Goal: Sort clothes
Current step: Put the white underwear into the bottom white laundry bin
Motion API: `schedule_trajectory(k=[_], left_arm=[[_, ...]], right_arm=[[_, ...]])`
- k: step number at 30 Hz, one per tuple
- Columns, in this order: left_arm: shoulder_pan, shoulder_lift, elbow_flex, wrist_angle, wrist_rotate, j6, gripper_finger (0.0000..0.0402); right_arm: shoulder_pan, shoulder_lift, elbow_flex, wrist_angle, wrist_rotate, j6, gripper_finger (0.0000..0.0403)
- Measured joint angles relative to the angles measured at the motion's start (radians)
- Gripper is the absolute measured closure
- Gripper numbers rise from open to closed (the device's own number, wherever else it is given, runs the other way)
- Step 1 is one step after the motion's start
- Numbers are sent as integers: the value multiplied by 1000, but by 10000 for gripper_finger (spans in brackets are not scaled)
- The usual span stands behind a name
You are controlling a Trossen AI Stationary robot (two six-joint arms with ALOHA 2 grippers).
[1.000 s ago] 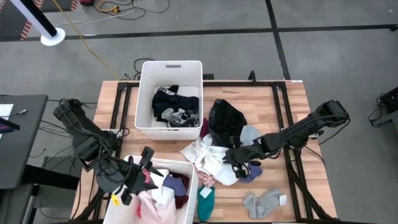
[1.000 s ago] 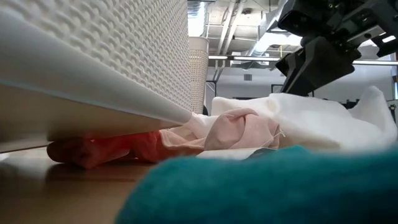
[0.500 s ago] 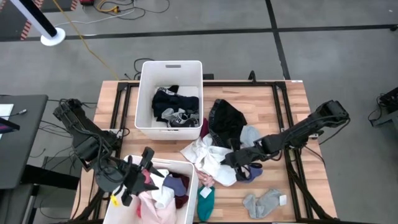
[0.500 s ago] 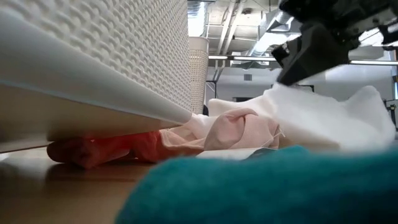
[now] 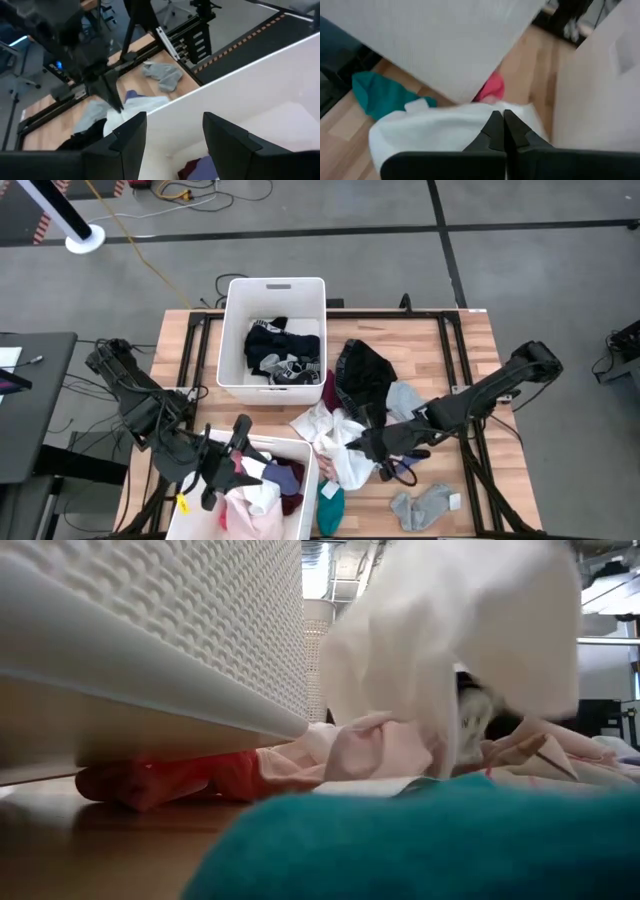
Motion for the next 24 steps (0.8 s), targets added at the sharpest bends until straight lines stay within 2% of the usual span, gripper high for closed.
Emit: schedule_trajectory(k=[6, 11, 24], left_arm=[[39, 23, 0, 14, 5, 28, 212], [74, 55, 0, 58, 53, 57, 212], [162, 94, -1, 205, 58, 128, 212]], right_arm=[[44, 0, 156, -129, 100, -93, 403], [69, 0, 268, -208, 186, -156, 403], [74, -1, 459, -245, 211, -307, 403]])
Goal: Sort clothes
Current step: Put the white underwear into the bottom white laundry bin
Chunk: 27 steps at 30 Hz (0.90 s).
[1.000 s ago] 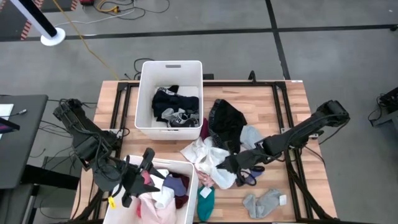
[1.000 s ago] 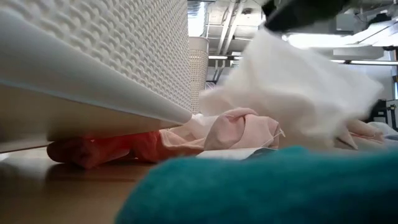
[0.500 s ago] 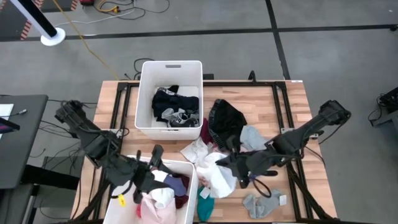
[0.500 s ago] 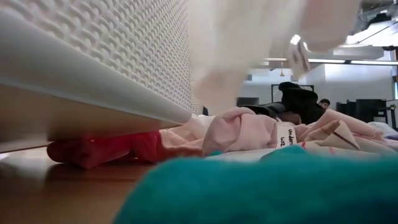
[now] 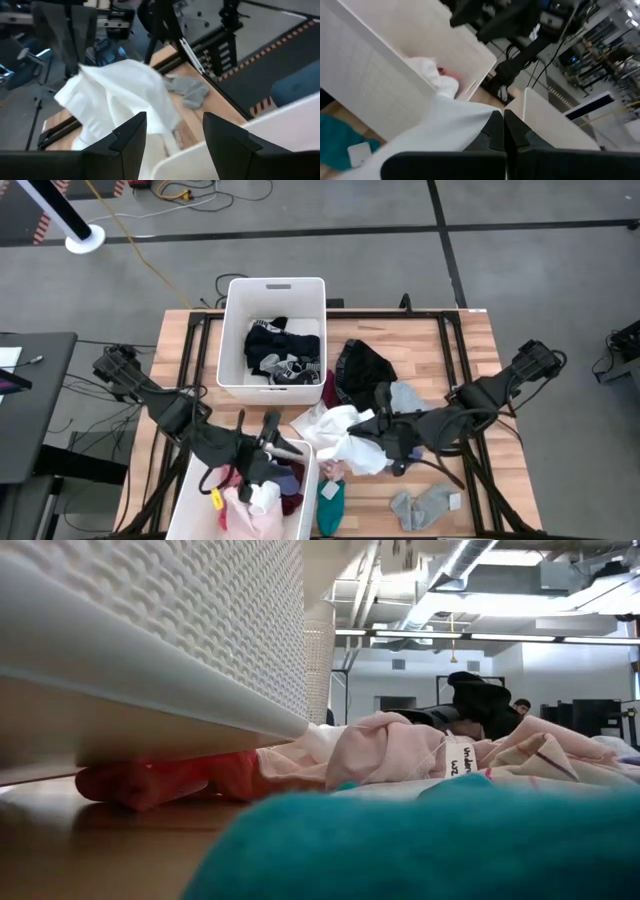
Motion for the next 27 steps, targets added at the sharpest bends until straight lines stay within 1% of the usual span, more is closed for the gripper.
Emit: schedule_trajectory(k=[4, 7, 12, 15, 18, 22, 27], left_arm=[[34, 2, 0, 30, -1, 0, 211], [60, 1, 0, 49, -1, -1, 202], [101, 1, 0, 63, 13, -5, 155], [116, 1, 0, 104, 53, -27, 122], [134, 4, 0, 140, 84, -29, 98], [159, 29, 1, 198, 81, -24, 79], [194, 87, 1, 283, 84, -8, 68]], right_arm=[[0, 0, 33, -2, 0, -37, 403], [0, 0, 54, -1, 0, -60, 403], [0, 0, 78, -2, 0, -84, 403], [0, 0, 92, -2, 0, -96, 403], [0, 0, 109, -4, 0, -120, 403], [-7, 0, 138, -1, -1, -143, 403], [-10, 0, 161, 4, -1, -169, 403]])
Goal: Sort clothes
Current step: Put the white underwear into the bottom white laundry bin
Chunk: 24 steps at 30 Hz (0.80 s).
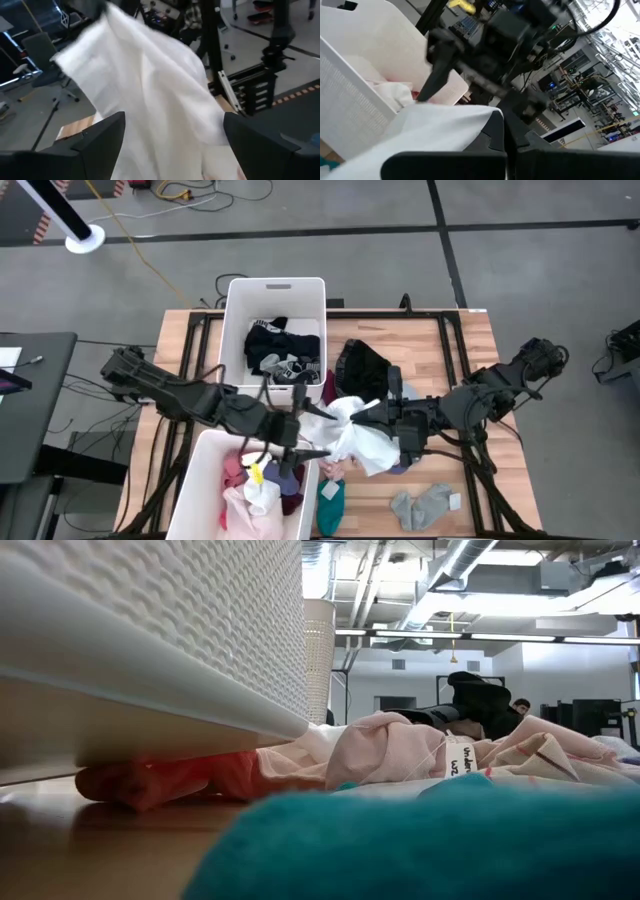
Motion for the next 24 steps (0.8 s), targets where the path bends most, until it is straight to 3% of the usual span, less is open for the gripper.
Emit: schedule_trajectory(k=[14, 24], left_arm=[[54, 95, 0, 271, -29, 8, 69], [74, 94, 0, 295, -28, 47, 164]], right_arm=[[0, 1, 4, 0, 0, -6, 403], [0, 2, 4, 1, -1, -6, 403]])
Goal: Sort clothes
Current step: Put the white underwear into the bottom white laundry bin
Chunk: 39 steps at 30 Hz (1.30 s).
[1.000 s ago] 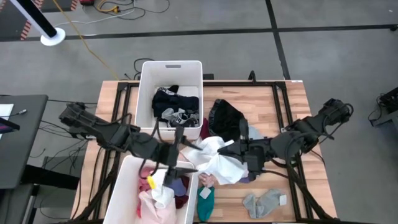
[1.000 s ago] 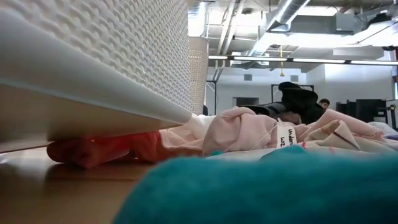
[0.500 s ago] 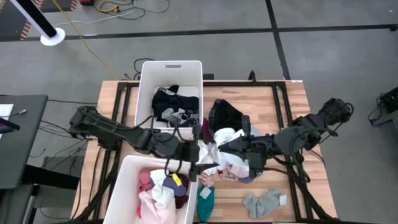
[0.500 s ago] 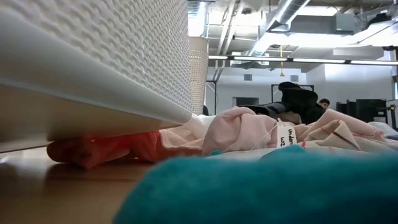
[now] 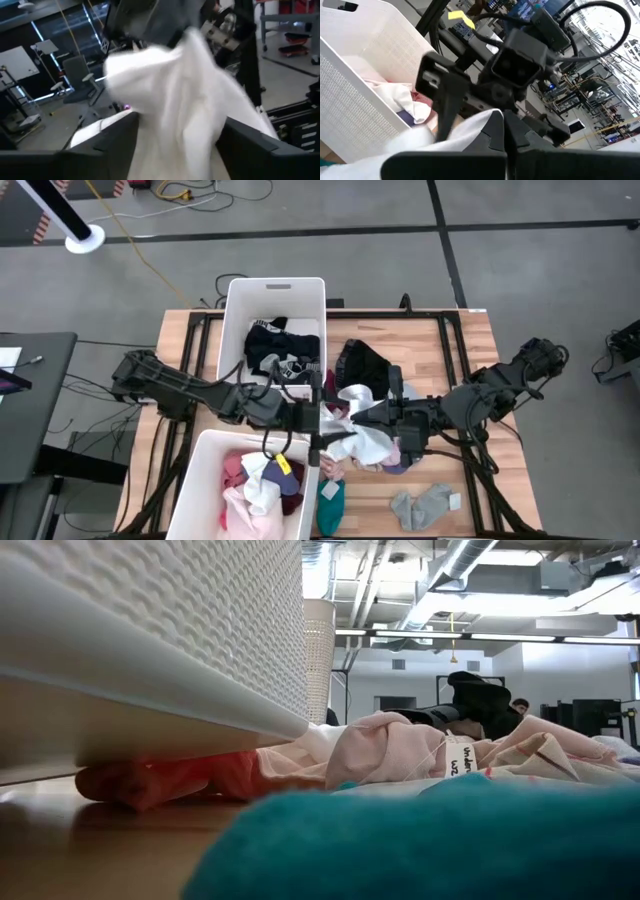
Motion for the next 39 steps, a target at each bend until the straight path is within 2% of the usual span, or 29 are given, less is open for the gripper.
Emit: schedule_trajectory(k=[7, 15, 26, 30, 39], left_arm=[[12, 0, 0, -30, 0, 19, 256], [-2, 0, 0, -66, 28, 108, 384], [-34, -15, 0, -72, 35, 204, 388], [-46, -39, 10, -119, 35, 227, 389], [-76, -44, 115, -374, 35, 210, 390]], right_arm=[[0, 0, 0, 0, 0, 9, 403], [0, 0, 0, -42, -1, 78, 403], [3, 0, 0, -149, -1, 205, 391], [3, 0, 0, -220, -2, 283, 358], [27, 0, 0, -303, -1, 391, 256]])
